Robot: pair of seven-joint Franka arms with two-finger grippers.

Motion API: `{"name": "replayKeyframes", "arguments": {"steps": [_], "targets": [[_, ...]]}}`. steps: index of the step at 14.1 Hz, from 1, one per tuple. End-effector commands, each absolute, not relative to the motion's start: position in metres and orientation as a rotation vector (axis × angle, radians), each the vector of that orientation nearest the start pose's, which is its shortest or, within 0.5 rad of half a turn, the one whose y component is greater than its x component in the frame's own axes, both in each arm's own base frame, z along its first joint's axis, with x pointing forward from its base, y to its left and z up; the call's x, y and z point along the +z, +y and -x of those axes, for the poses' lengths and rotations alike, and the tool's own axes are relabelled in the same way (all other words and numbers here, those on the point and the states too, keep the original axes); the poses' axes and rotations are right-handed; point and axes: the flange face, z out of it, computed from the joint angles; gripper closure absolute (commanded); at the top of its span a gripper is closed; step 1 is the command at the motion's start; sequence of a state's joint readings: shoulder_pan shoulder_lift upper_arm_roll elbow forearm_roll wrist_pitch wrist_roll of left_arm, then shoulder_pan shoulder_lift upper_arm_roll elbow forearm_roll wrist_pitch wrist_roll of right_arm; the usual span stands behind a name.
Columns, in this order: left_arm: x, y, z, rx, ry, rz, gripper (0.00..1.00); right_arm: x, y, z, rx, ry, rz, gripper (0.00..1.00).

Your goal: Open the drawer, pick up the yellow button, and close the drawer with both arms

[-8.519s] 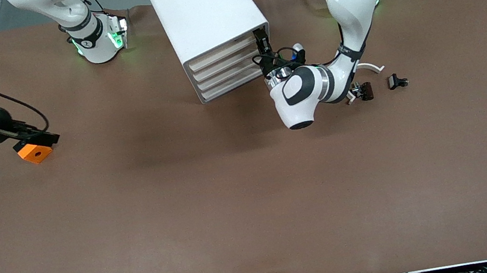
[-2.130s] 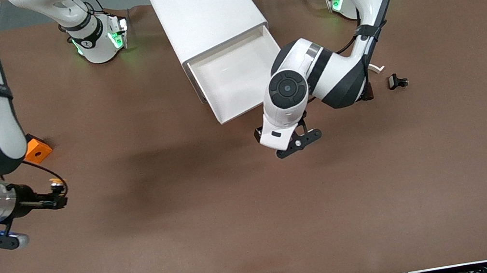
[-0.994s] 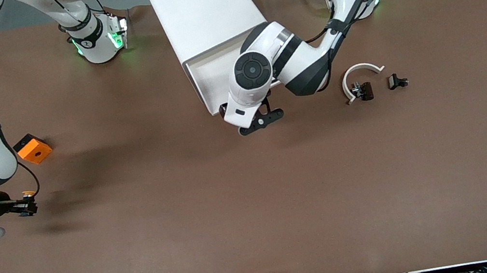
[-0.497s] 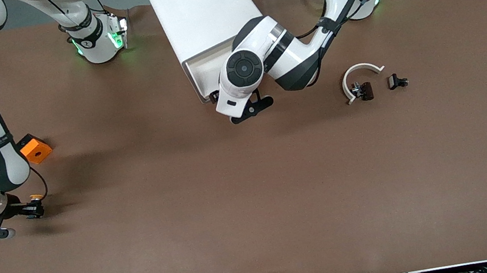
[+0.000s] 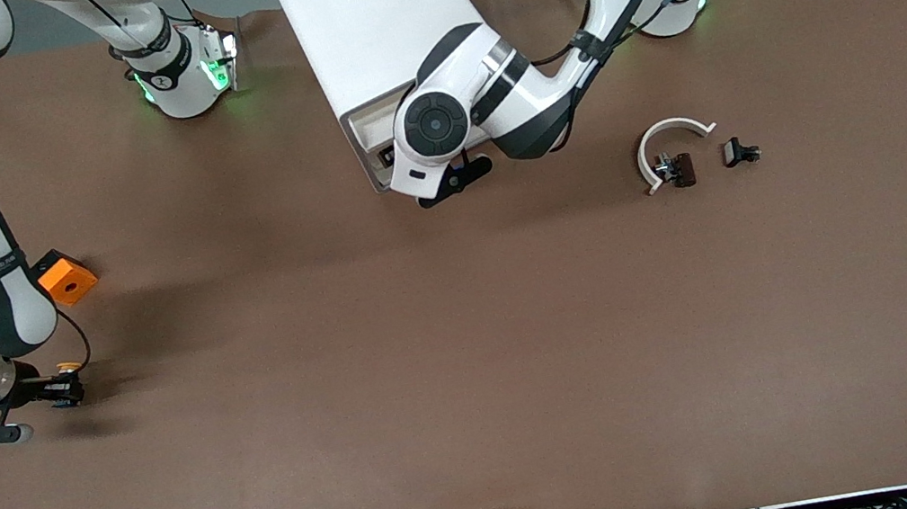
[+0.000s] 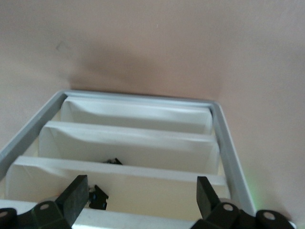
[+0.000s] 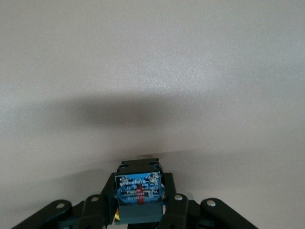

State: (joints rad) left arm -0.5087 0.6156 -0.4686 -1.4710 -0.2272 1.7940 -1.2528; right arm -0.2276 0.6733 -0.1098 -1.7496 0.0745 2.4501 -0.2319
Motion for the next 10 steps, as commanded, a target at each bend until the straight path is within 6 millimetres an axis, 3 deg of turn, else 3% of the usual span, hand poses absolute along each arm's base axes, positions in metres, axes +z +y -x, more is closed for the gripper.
{"name": "replayKeyframes", "arguments": {"steps": [1, 2, 3, 4, 8, 10], "targets": [[0.354, -0.549, -0.384, 0.92, -0.614, 2.949, 0.0, 0.184, -0.22, -0.63, -0.045, 0.246, 3.116, 0.73], [0.353, -0.551, -0.381, 0.938, -0.627, 2.941, 0.0, 0.184, -0.219, -0.63, -0.039, 0.247, 3.113, 0.49], [0.354, -0.552, -0.379, 0.944, -0.633, 2.937, 0.0, 0.184, -0.219, -0.63, -0.039, 0.242, 3.113, 0.1], [0.353, -0.553, -0.377, 0.945, -0.628, 2.935, 0.0, 0.184, -0.219, -0.63, -0.041, 0.232, 3.114, 0.0], [0.354, -0.551, -0.382, 0.936, -0.639, 2.94, 0.0, 0.189, -0.213, -0.633, -0.035, 0.214, 3.112, 0.0], [0.355, -0.546, -0.391, 0.913, -0.655, 2.949, 0.0, 0.204, -0.202, -0.638, 0.009, 0.204, 3.098, 0.0]]}}
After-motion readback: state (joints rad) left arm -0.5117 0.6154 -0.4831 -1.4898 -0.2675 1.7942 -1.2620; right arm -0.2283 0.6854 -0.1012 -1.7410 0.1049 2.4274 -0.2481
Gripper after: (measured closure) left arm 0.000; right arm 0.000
